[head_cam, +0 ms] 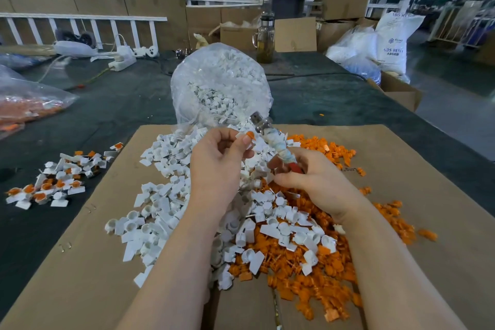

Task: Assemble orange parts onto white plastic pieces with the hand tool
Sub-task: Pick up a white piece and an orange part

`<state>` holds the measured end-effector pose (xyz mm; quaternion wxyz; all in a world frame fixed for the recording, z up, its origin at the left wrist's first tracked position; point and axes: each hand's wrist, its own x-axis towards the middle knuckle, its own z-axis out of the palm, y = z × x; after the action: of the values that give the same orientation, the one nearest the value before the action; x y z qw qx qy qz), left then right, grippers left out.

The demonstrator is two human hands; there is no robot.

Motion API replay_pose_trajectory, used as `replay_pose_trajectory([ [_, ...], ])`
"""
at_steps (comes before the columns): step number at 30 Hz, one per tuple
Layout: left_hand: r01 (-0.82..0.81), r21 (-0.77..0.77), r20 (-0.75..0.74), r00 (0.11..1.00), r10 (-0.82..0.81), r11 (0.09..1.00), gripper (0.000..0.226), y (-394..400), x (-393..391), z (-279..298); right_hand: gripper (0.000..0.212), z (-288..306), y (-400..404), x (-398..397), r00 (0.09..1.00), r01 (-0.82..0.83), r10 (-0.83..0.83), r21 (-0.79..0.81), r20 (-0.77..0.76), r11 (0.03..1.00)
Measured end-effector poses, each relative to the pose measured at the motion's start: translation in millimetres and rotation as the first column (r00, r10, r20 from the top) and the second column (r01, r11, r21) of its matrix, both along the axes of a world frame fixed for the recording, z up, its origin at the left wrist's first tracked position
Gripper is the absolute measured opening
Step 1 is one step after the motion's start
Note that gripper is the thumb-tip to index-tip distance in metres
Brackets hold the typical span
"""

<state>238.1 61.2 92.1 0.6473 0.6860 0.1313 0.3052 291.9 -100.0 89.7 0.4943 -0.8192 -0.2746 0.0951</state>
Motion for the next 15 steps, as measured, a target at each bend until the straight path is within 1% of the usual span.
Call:
replay_pose_trajectory([
  [4, 0.024, -0.042, 0.039, 0.999, -0.022, 0.999, 0.013, 3.5, 0.1, 0.8, 0.022, 1.3, -2.9, -1.8, 0.998, -0.05, 0.049, -0.037, -0.027, 0.998],
  [10, 0.052, -0.029, 0.074, 0.996, -0.049, 0.998, 0.015, 5.0, -1.6, 1.7, 0.027, 2.5, 0.1, -2.7, 0.995, -0.096, 0.095, -0.101, -0.012, 0.99],
  [12, 0.055, -0.025, 0.082, 0.995, -0.053, 0.998, 0.014, 5.0, -2.5, 2.1, 0.023, 2.1, 0.5, -2.9, 0.995, -0.097, 0.099, -0.118, 0.01, 0.988],
  [15, 0.067, -0.062, 0.1, 0.993, -0.061, 0.996, 0.014, 4.7, -2.7, 2.7, 0.012, 1.6, 0.9, -3.4, 0.993, -0.088, 0.098, -0.143, 0.068, 0.986],
])
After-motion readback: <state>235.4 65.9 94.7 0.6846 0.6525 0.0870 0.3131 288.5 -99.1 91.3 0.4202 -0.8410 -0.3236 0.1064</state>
